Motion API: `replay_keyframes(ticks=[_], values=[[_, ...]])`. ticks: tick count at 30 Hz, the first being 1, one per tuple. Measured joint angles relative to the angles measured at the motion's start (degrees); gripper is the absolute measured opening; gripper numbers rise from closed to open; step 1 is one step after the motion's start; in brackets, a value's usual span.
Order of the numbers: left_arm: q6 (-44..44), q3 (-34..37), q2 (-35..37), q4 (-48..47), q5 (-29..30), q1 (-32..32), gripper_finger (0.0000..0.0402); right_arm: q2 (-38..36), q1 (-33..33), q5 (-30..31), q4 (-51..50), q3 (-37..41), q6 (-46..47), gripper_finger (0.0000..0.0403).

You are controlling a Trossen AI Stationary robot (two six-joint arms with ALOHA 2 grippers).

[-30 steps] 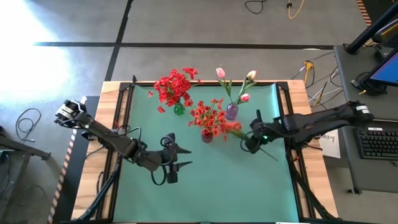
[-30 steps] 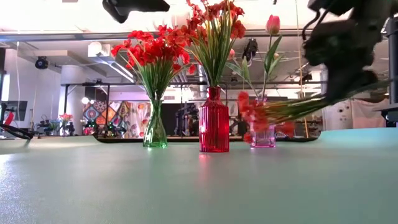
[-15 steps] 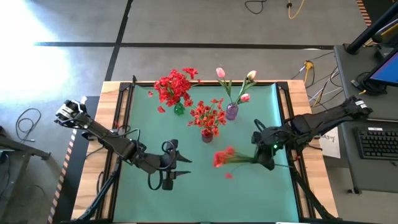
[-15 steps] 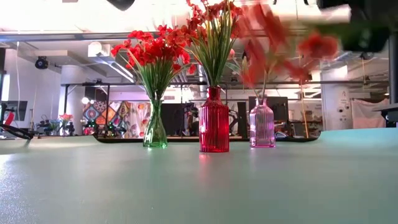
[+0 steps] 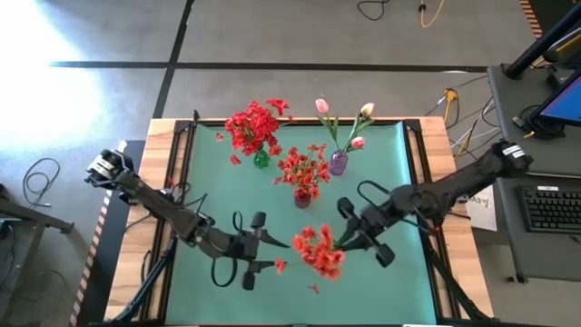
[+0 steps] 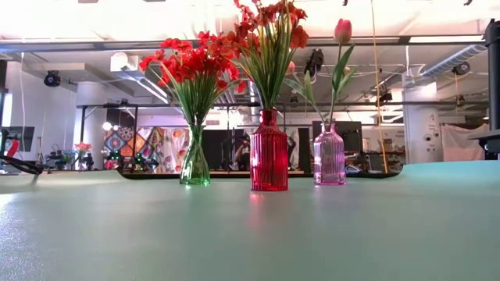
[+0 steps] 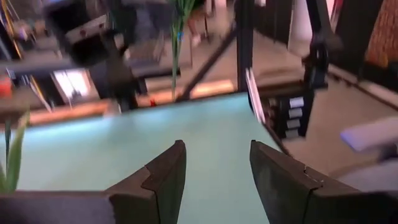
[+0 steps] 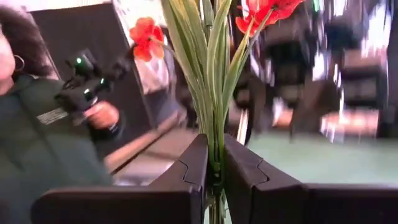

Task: Sort flowers into vase by color
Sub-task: Put the orange flowers into the red vase

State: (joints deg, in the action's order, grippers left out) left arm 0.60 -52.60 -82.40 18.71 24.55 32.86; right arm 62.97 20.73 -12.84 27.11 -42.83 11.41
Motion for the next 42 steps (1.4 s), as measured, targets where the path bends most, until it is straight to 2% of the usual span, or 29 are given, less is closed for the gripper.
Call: replay_keyframes(ticks=[4,9,12,17,22,31,34,38,42], values=[[-6.43,0.0,-4.19,11.34,0.45,-0.07,0.0165,7.67,-0.06,1.56,18.29,0.02,-7.17,0.0028],[-11.69,0.02,-8.9,23.4,0.59,-0.88,0.0165,17.54,-0.13,5.82,40.69,0.02,-9.6,0.0028],[-13.8,0.02,-10.89,29.01,0.99,-1.65,0.0165,22.39,-0.13,7.74,49.33,0.04,-10.92,0.0028],[-14.28,0.02,-13.21,34.91,3.45,-3.48,0.0165,28.41,-0.12,11.49,58.22,-0.02,-12.08,0.0028],[-13.96,-0.54,-14.71,36.73,3.42,-4.87,0.0165,31.68,-0.13,15.74,60.67,-0.96,-13.98,0.0028],[-13.0,-1.86,-15.72,36.72,3.43,-6.18,0.0158,32.45,-0.13,15.99,60.51,-1.77,-15.1,0.0028],[-13.0,-1.86,-15.73,36.67,3.41,-6.14,0.0118,32.45,-0.13,15.98,60.24,-1.77,-15.2,0.0028],[-12.94,-1.77,-15.73,36.6,3.5,-6.14,0.002,32.45,0.0,15.76,59.09,-1.77,-15.11,0.0033],[-11.88,-1.77,-15.69,36.39,3.55,-5.91,0.0013,32.36,0.34,15.82,58.43,-1.77,-14.25,0.0057]])
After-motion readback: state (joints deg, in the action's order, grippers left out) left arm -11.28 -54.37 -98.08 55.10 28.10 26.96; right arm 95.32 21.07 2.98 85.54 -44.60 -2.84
